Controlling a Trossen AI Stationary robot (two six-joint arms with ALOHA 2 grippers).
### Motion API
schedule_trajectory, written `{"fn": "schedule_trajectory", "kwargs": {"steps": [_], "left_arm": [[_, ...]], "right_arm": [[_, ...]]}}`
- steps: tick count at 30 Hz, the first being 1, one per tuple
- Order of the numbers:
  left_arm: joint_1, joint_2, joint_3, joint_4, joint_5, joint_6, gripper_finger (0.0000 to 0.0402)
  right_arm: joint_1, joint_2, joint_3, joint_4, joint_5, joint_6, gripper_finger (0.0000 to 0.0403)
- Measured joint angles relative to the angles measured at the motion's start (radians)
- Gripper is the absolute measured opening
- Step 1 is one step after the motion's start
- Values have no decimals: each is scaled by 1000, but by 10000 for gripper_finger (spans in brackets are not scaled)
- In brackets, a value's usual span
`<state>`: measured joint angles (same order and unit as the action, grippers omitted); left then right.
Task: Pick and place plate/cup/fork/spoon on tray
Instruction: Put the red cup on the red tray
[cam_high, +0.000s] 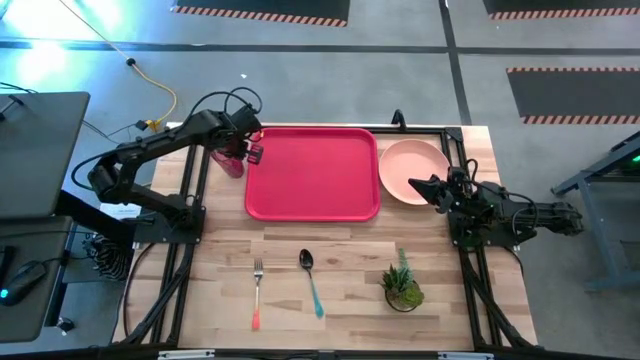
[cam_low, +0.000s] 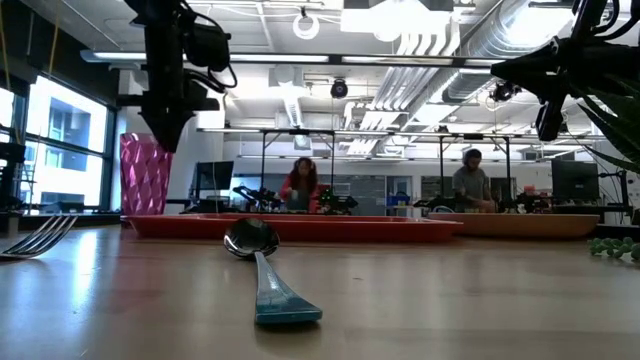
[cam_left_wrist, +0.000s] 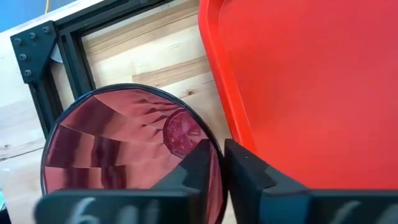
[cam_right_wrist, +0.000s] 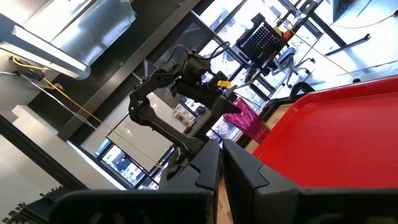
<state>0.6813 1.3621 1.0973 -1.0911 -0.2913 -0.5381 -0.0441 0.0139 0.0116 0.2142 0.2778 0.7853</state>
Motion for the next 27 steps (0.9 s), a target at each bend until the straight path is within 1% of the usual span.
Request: {"fn": "schedule_trajectory", "kwargs": {"steps": [3, 10, 15, 21, 27], "left_arm": [[0, 0, 0, -19, -10, 14, 8], [-1, -1, 0, -20, -8, 60, 9], [-13, -25, 15, -25, 24, 105, 5], [-29, -62, 110, -27, 9, 148, 5], [-57, -65, 240, 18, 6, 304, 5]], "right_arm": [[0, 0, 0, 0, 0, 0, 12], [0, 0, 0, 0, 0, 0, 12], [0, 0, 0, -10, 0, 0, 12], [0, 0, 0, -15, 0, 0, 12], [0, 0, 0, -15, 1, -1, 12]]}}
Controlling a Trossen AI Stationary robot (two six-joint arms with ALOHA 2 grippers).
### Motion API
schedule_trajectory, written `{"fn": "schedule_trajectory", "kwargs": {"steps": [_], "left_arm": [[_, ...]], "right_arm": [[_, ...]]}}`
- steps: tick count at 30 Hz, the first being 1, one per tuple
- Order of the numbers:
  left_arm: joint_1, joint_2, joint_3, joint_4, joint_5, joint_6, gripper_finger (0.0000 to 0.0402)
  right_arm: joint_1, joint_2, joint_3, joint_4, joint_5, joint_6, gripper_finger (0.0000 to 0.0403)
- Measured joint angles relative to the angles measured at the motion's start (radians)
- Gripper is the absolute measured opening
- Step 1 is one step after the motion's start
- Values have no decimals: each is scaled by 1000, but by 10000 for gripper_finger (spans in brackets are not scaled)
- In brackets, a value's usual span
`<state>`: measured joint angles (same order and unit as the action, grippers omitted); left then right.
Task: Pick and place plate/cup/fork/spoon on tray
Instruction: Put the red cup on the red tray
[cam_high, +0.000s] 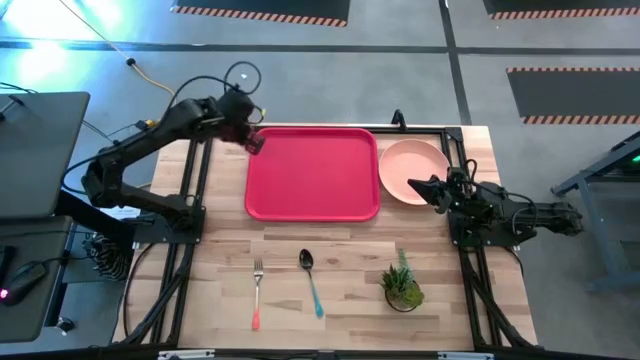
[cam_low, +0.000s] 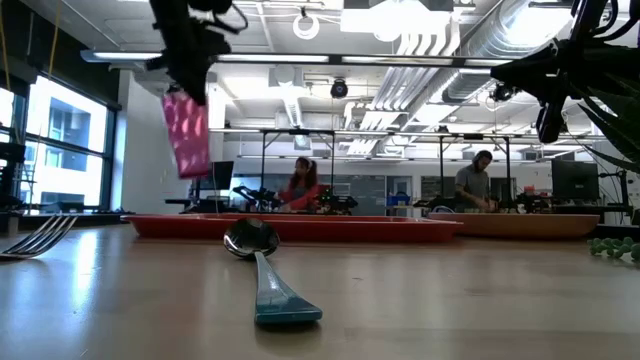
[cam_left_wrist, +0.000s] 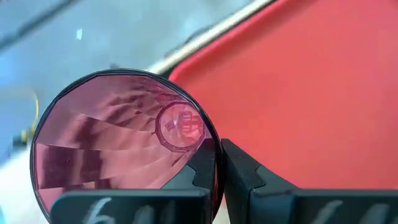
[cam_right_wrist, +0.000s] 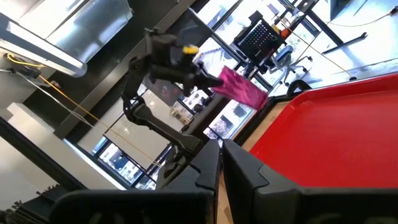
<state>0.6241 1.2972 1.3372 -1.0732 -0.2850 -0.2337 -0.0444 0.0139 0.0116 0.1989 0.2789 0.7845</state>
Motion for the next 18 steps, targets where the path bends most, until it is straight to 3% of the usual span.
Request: {"fn": "schedule_trajectory", "kwargs": {"steps": [10, 18], "left_arm": [[-35, 3, 72, 187, 40, 297, 5], [-36, 57, 72, 158, 44, 392, 5]], "right_arm": [[0, 0, 0, 0, 6, -7, 12], [0, 0, 0, -6, 6, -7, 12]]}}
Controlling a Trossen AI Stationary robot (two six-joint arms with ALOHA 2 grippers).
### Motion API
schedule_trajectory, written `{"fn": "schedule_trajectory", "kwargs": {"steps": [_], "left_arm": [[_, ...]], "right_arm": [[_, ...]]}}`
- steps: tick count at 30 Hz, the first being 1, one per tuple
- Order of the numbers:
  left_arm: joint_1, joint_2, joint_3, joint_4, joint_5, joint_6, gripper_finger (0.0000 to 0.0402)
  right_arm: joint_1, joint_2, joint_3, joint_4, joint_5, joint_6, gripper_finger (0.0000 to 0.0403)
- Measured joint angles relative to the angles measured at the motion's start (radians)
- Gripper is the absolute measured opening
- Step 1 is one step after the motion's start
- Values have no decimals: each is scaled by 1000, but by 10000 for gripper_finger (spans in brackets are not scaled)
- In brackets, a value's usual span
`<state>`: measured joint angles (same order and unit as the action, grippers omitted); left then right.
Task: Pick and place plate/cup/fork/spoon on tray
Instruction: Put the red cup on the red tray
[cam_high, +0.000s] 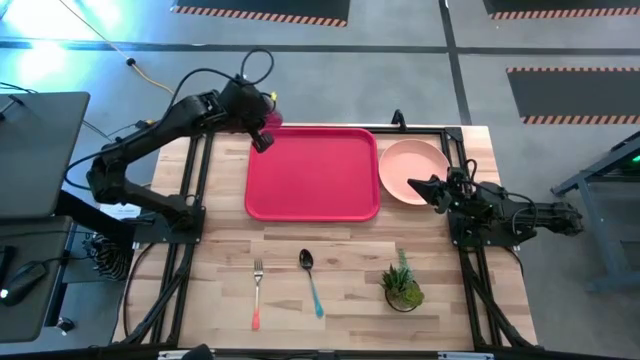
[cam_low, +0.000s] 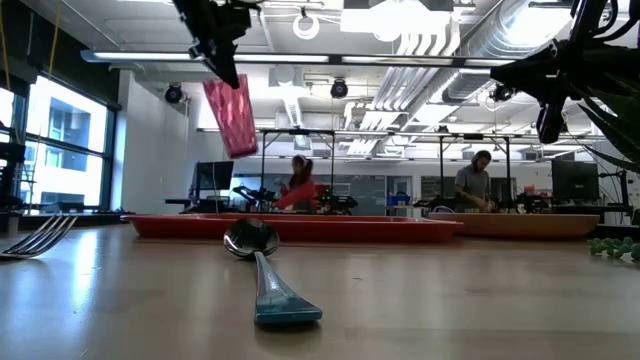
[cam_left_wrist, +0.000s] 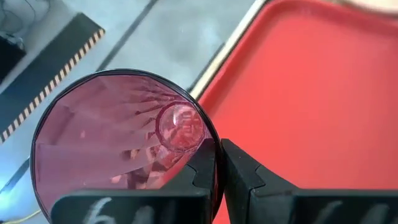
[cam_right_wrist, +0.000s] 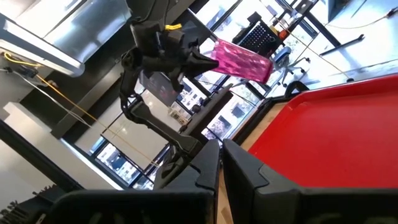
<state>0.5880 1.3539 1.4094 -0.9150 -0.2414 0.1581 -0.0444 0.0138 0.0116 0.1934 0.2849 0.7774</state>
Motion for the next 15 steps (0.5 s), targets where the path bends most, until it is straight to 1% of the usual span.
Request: {"fn": "schedule_trajectory", "kwargs": {"steps": [8, 13, 15], "left_arm": [[0, 129, 0, -59, 21, 9, 5], [0, 213, 0, -87, 30, -18, 5], [0, 237, 0, -85, 51, -24, 5]], "right_arm": [[0, 0, 0, -29, 0, 8, 12], [0, 0, 0, -29, 0, 8, 12], [0, 0, 0, -29, 0, 8, 12]]}}
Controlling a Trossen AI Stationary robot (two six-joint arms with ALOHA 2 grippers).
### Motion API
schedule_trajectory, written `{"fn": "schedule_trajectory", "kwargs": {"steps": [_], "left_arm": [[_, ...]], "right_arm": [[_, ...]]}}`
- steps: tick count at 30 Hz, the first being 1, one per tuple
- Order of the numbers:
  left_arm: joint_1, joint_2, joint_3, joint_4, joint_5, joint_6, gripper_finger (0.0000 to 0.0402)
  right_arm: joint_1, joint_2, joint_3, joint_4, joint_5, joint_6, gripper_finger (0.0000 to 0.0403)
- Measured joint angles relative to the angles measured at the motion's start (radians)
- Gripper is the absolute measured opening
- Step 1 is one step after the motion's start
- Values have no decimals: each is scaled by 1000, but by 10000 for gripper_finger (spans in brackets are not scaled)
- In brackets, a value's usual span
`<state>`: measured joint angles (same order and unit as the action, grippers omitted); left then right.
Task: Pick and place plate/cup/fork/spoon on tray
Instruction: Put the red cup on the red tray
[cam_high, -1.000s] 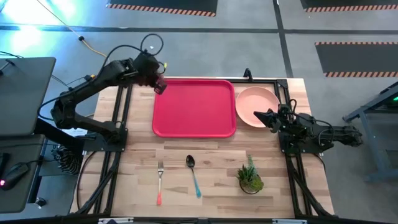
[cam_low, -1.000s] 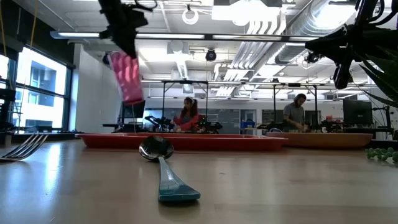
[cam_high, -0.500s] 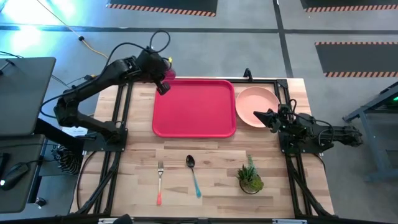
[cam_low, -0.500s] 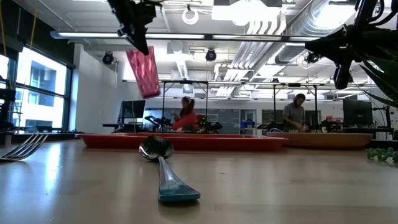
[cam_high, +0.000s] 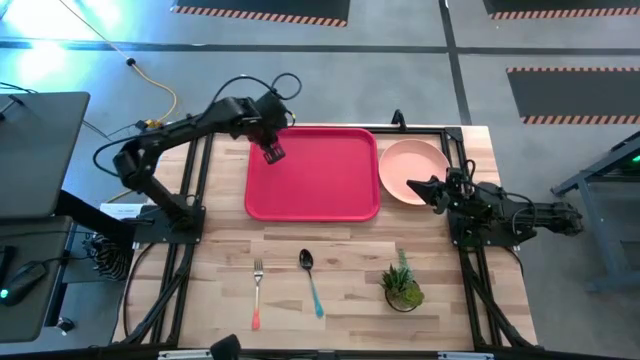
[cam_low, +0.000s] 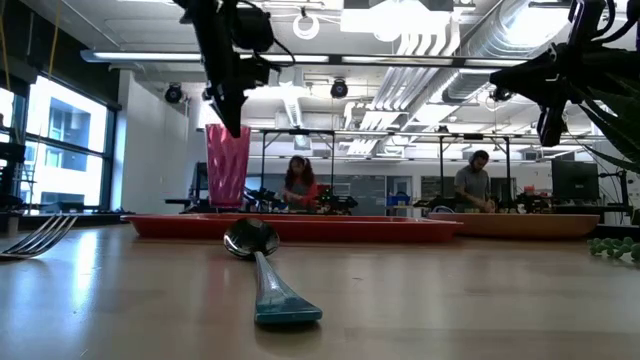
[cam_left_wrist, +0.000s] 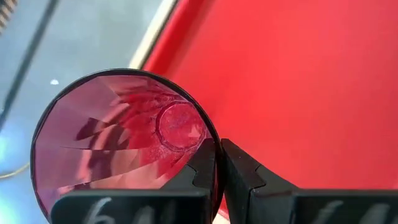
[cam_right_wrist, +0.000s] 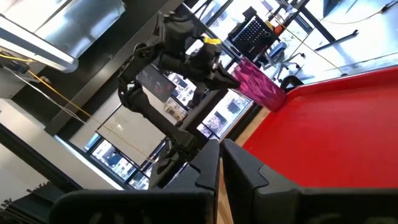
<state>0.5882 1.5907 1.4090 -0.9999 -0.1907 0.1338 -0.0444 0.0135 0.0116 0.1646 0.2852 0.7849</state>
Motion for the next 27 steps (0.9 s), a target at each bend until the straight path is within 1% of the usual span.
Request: {"fn": "schedule_trajectory", "kwargs": {"steps": [3, 11, 17, 20, 23, 27], "left_arm": [[0, 27, 0, 3, 48, -16, 5], [1, 72, 0, 2, 51, -28, 5], [1, 72, 0, 2, 56, -28, 5], [1, 72, 0, 3, 79, -28, 6], [1, 72, 0, 3, 84, -28, 12], [1, 71, 0, 3, 80, -44, 30]], "right_arm": [[0, 0, 0, 0, 0, 0, 12], [0, 0, 0, -3, 0, 0, 12], [0, 0, 0, -3, 0, 0, 12], [0, 0, 0, -3, 0, 0, 12], [0, 0, 0, -3, 0, 0, 12], [0, 0, 0, -3, 0, 0, 12]]}}
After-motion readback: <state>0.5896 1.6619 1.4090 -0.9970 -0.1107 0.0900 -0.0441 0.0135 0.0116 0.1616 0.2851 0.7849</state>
